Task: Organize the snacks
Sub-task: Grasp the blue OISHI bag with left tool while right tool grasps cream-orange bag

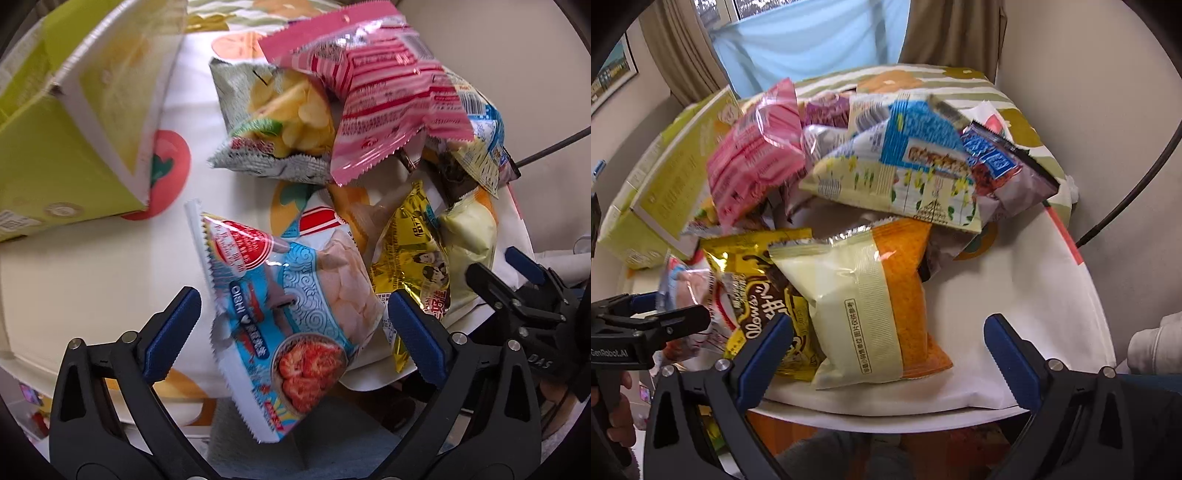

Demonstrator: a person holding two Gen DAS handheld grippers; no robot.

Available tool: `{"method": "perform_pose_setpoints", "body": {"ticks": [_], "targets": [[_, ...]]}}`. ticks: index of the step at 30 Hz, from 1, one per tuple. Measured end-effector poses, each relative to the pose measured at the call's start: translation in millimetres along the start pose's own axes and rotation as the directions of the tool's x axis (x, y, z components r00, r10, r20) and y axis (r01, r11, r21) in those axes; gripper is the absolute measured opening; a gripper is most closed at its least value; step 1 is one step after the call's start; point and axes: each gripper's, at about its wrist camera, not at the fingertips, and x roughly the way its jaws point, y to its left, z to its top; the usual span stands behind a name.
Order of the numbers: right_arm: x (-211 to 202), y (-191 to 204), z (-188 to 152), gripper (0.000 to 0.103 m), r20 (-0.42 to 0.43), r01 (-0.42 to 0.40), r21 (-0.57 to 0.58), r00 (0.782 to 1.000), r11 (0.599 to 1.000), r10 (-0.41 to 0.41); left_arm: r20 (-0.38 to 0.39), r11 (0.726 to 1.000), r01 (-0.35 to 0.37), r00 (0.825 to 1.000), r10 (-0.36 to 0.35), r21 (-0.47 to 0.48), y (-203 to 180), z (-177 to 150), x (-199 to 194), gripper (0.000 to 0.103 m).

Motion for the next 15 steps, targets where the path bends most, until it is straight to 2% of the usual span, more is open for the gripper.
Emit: {"method": "perform_pose_setpoints", "body": {"ticks": [2, 4, 5, 9, 15], "targets": [[4.8, 0.3, 0.1, 0.097, -0.012, 0.01, 0.001, 1.0, 1.0, -0.01, -0.033, 0.999, 0.039, 0.999, -0.039, -0.007, 0.5, 2.6, 12.8, 0.089], [8.8, 1.1, 1.4, 0.092, -0.025, 0.02, 0.004, 0.999, 1.0, -0.02, -0.056, 0.998, 0.063, 0.996, -0.064, -0.023, 2.6, 5.9, 20.2, 0.086], [10.9, 0.3, 1.7, 0.089, -0.032, 0.022, 0.006, 0.999, 1.0, -0.021, -0.059, 0.997, 0.069, 0.996, -0.07, -0.02, 2.6, 7.1, 22.6, 0.083], [13.0, 1.2, 2.4, 0.089, -0.039, 0.034, -0.001, 0.999, 0.999, -0.034, -0.061, 0.998, 0.063, 0.996, -0.062, 0.011, 0.9, 11.6, 31.6, 0.069], [19.7, 7.8, 3.4, 0.077, -0.047, 0.008, -0.032, 0.999, 0.999, -0.009, -0.062, 0.998, 0.066, 0.996, -0.065, 0.001, 3.6, 15.9, 32.0, 0.063]]}}
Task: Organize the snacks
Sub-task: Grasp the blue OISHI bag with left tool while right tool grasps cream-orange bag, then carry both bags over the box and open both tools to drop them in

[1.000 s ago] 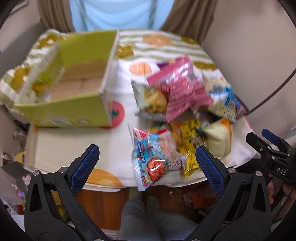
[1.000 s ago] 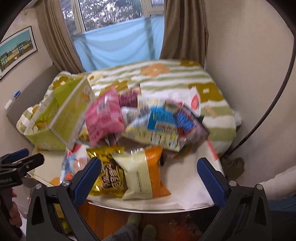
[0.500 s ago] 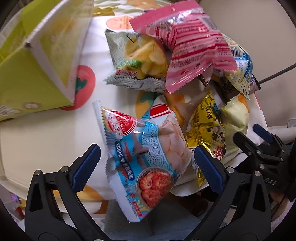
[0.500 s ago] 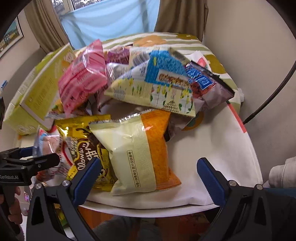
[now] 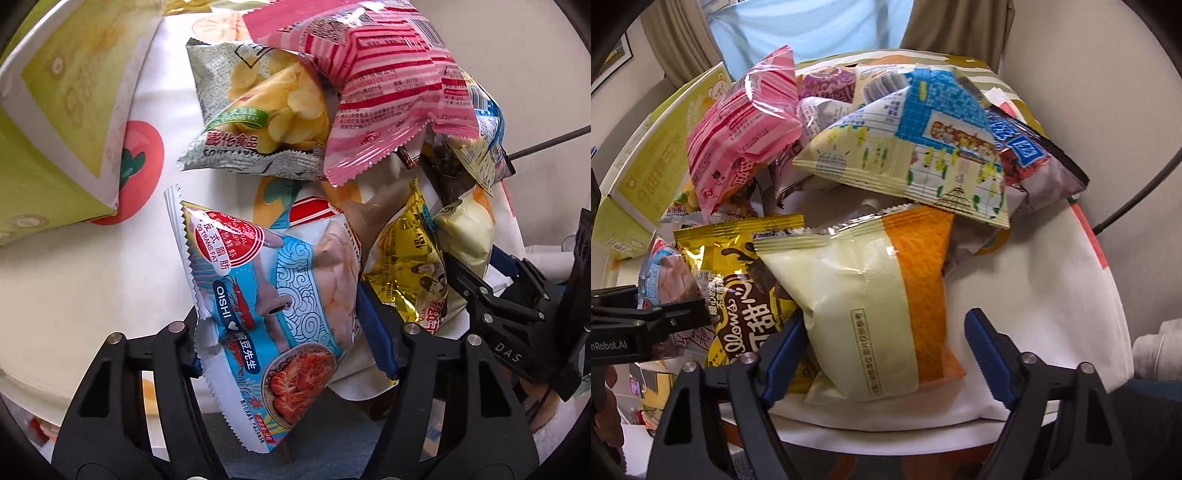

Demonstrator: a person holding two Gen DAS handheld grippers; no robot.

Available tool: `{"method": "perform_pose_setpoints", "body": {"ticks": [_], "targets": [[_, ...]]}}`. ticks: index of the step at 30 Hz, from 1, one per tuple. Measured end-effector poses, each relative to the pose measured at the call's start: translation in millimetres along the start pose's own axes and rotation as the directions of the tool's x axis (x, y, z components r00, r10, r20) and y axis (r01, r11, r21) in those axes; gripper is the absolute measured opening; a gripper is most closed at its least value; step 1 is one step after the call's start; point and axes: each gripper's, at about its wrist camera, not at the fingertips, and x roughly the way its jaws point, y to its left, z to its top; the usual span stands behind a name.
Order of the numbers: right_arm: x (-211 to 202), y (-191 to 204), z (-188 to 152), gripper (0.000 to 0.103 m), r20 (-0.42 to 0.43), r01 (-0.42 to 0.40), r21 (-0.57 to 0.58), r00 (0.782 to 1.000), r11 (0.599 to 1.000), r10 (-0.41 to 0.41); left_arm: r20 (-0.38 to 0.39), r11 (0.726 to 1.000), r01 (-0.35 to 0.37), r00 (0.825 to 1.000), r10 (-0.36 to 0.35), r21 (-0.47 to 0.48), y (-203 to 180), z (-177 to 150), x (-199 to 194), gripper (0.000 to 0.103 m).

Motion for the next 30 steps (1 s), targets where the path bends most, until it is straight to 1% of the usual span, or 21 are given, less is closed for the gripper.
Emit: {"method": "perform_pose_setpoints", "body": {"ticks": [3, 7, 14, 18, 19, 23, 26, 30], "targets": [[3.0, 3.3, 0.3, 0.066, -0.01, -0.024, -0.012, 1.0, 1.0, 0.024, 0.007, 1.0, -0.014, 1.0, 0.015, -0.006, 2.5, -3.8, -6.7, 0.062], [1.4, 3.3, -1.5, 0.061, -0.003, -0.028, -0.025, 1.0, 0.999, 0.028, 0.022, 0.999, -0.038, 0.999, 0.038, -0.018, -2.7, -9.3, -18.7, 0.061], [-17.8, 0.1, -9.2, 0.059, 0.027, -0.041, -0.042, 0.999, 0.998, 0.042, 0.071, 0.995, -0.075, 0.994, 0.08, -0.065, 0.1, -25.4, -35.5, 0.06], [-32.8, -3.0, -12.6, 0.059, 0.055, -0.054, -0.061, 0.997, 0.997, 0.058, 0.11, 0.992, -0.088, 0.989, 0.098, -0.095, 1.6, -34.4, -58.5, 0.06], [-30.6, -4.4, -11.7, 0.059, 0.061, -0.058, -0.068, 0.996, 0.996, 0.062, 0.125, 0.991, -0.089, 0.987, 0.102, -0.104, 1.2, -37.1, -64.5, 0.06], [-44.8, 3.0, -11.0, 0.059, 0.092, -0.068, -0.093, 0.993, 0.993, 0.077, 0.176, 0.987, -0.092, 0.978, 0.115, -0.134, -0.2, -47.5, -85.8, 0.06], [-56.7, 4.1, -11.4, 0.059, 0.117, -0.075, -0.115, 0.989, 0.991, 0.088, 0.222, 0.983, -0.1, 0.966, 0.132, -0.152, -2.1, -57.9, -104.0, 0.06], [-70.9, 8.5, -8.7, 0.059, 0.152, -0.083, -0.148, 0.983, 0.986, 0.106, 0.285, 0.978, -0.106, 0.946, 0.155, -0.18, -4.1, -70.5, -133.3, 0.06]]}}
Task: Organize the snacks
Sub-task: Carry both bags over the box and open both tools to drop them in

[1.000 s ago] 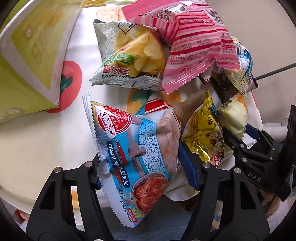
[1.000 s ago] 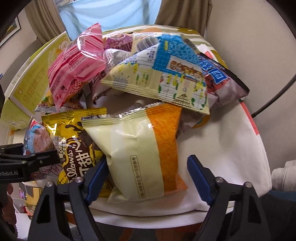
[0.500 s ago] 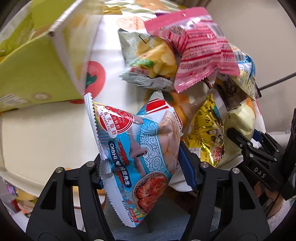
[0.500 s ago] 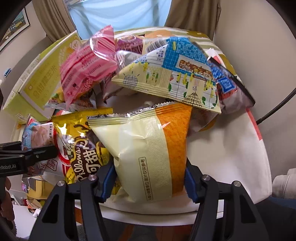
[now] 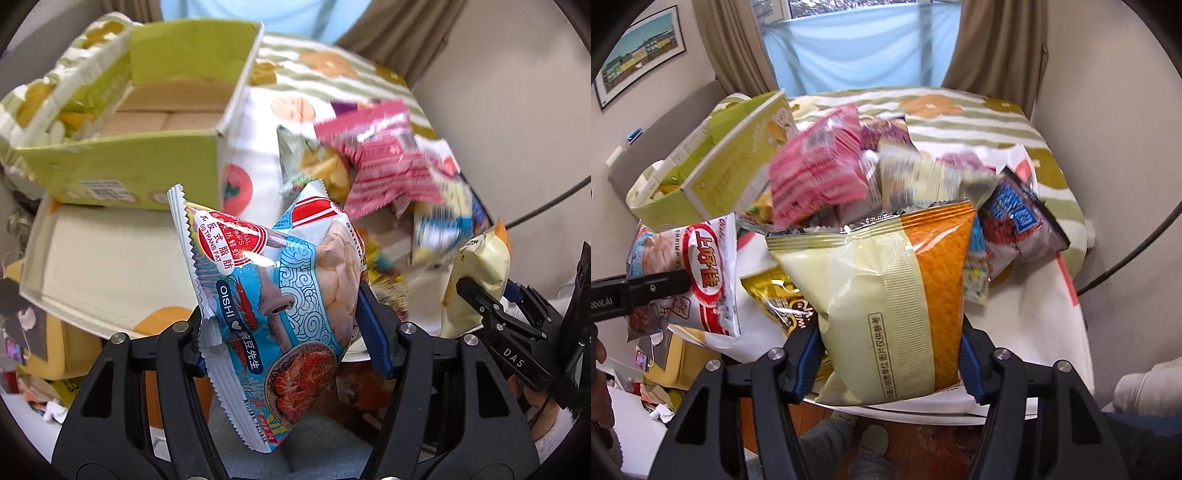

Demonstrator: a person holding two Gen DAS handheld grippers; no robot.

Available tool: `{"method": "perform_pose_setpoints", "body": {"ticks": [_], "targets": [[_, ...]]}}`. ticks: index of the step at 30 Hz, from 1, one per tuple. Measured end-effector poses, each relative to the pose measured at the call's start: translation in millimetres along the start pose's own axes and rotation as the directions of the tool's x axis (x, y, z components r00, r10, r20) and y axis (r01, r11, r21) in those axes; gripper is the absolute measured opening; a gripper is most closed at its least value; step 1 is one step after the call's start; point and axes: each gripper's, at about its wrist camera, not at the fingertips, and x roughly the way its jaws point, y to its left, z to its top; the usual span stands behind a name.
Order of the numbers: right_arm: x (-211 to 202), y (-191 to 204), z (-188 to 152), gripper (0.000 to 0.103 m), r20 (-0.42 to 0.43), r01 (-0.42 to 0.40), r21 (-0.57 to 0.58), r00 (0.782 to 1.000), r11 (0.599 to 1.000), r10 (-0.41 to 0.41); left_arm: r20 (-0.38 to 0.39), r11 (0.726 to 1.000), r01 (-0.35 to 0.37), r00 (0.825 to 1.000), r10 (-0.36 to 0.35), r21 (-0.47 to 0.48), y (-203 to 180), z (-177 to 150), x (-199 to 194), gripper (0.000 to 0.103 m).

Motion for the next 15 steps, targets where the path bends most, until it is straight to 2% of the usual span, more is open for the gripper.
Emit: {"method": "perform_pose_setpoints", "body": {"ticks": [6, 11, 15], "targets": [[-17.9, 19.4, 29.3, 0.058, 0.06, -0.029, -0.056, 0.998, 0.998, 0.032, 0.109, 0.999, -0.025, 0.994, 0.028, -0.03, 7.7, 13.0, -40.8, 0.06], [-27.7, 47.2, 69.8, 0.058, 0.119, -0.062, -0.11, 0.99, 0.992, 0.075, 0.206, 0.998, -0.046, 0.977, 0.052, -0.032, 29.3, 42.6, -75.3, 0.06], [-29.6, 78.7, 100.8, 0.058, 0.159, -0.089, -0.132, 0.981, 0.987, 0.11, 0.247, 0.998, -0.066, 0.967, 0.069, -0.022, 55.3, 78.0, -85.5, 0.06]]}}
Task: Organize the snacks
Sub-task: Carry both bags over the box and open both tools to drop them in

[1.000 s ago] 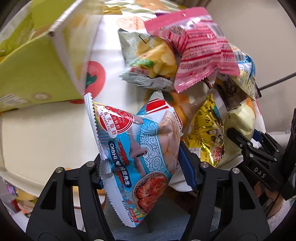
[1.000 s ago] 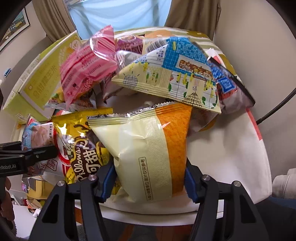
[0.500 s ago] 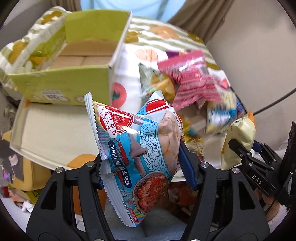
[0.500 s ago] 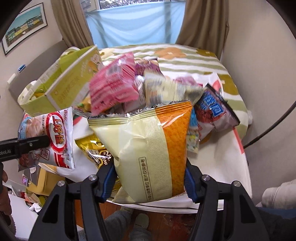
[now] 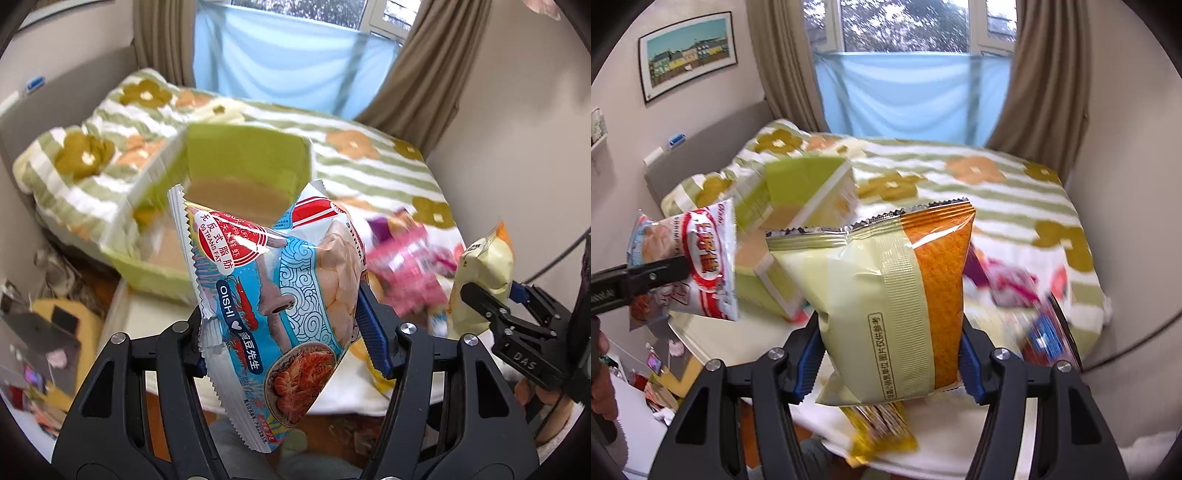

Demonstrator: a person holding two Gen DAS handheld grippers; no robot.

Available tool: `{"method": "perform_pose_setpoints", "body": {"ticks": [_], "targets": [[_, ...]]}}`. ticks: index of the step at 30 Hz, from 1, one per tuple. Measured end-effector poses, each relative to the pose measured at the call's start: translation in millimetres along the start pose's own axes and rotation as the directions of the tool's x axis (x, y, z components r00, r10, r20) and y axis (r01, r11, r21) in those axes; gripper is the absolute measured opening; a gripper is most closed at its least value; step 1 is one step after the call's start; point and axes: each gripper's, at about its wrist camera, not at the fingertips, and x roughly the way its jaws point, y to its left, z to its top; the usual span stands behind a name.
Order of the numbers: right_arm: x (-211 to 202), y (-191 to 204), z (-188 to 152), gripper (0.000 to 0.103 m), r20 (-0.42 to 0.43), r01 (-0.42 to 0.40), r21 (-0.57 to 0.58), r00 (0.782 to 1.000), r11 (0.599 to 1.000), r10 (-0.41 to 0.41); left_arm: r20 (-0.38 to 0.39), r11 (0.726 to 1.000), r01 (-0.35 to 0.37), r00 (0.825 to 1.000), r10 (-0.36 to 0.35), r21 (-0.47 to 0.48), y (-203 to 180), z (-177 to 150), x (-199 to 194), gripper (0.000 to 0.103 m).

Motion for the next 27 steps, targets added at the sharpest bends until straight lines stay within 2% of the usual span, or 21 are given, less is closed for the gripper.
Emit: {"method": "perform_pose_setpoints", "body": {"ticks": [4, 11, 16, 21, 23, 26, 27], "targets": [[15.0, 36.4, 33.2, 0.058, 0.02, -0.018, -0.02, 1.0, 1.0, 0.019, -0.011, 1.0, -0.009, 1.0, 0.009, 0.011, 35.0, 34.9, 15.3, 0.06], [64.8, 98.1, 77.8, 0.058, -0.006, -0.029, 0.002, 1.0, 1.0, 0.029, -0.077, 0.999, -0.004, 0.997, 0.008, 0.049, 96.9, 85.3, 61.6, 0.06], [102.8, 129.3, 95.7, 0.058, -0.053, -0.002, 0.038, 0.999, 0.999, 0.004, -0.156, 0.993, 0.009, 0.988, 0.009, 0.114, 125.5, 104.7, 103.4, 0.06], [134.2, 144.1, 104.5, 0.058, -0.109, 0.014, 0.108, 0.994, 0.994, -0.002, -0.231, 0.983, 0.043, 0.973, 0.0, 0.18, 136.4, 107.0, 138.7, 0.061], [144.7, 148.5, 107.2, 0.058, -0.13, 0.025, 0.128, 0.991, 0.991, -0.008, -0.249, 0.977, 0.067, 0.968, -0.014, 0.203, 138.4, 106.5, 147.5, 0.067], [153.3, 152.6, 108.8, 0.058, -0.154, 0.041, 0.138, 0.988, 0.99, -0.02, -0.233, 0.969, 0.038, 0.972, 0.021, 0.245, 138.0, 103.0, 150.9, 0.103], [155.5, 153.9, 108.2, 0.058, -0.16, 0.044, 0.138, 0.987, 0.989, -0.022, -0.221, 0.968, 0.033, 0.975, 0.024, 0.25, 139.3, 102.0, 149.5, 0.103]]}}
